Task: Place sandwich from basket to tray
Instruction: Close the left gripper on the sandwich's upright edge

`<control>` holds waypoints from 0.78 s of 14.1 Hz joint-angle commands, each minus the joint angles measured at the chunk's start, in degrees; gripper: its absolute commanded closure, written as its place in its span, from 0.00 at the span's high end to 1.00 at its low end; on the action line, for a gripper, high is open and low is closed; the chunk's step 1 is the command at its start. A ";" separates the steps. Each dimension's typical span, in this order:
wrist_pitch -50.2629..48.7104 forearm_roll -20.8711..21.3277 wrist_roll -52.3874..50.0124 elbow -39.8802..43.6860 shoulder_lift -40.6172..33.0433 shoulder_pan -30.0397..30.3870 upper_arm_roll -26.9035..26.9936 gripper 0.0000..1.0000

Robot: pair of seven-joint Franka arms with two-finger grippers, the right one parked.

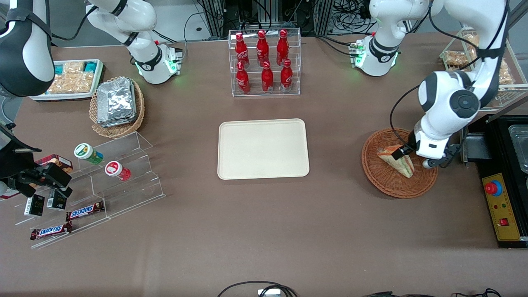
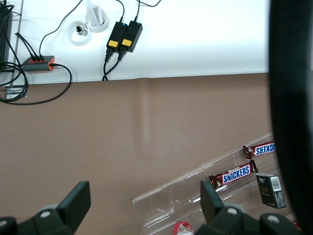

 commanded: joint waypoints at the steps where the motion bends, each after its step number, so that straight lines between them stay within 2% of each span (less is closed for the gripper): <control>1: 5.26 0.62 -2.12 -2.64 1.50 0.01 0.00 1.00; 8: 8.08 0.53 -2.13 -2.73 4.75 0.01 1.22 1.00; 10: 8.17 0.44 -2.47 -2.64 4.84 0.01 1.49 0.95; 11: 8.17 0.44 -3.35 -2.47 5.19 0.01 1.58 0.88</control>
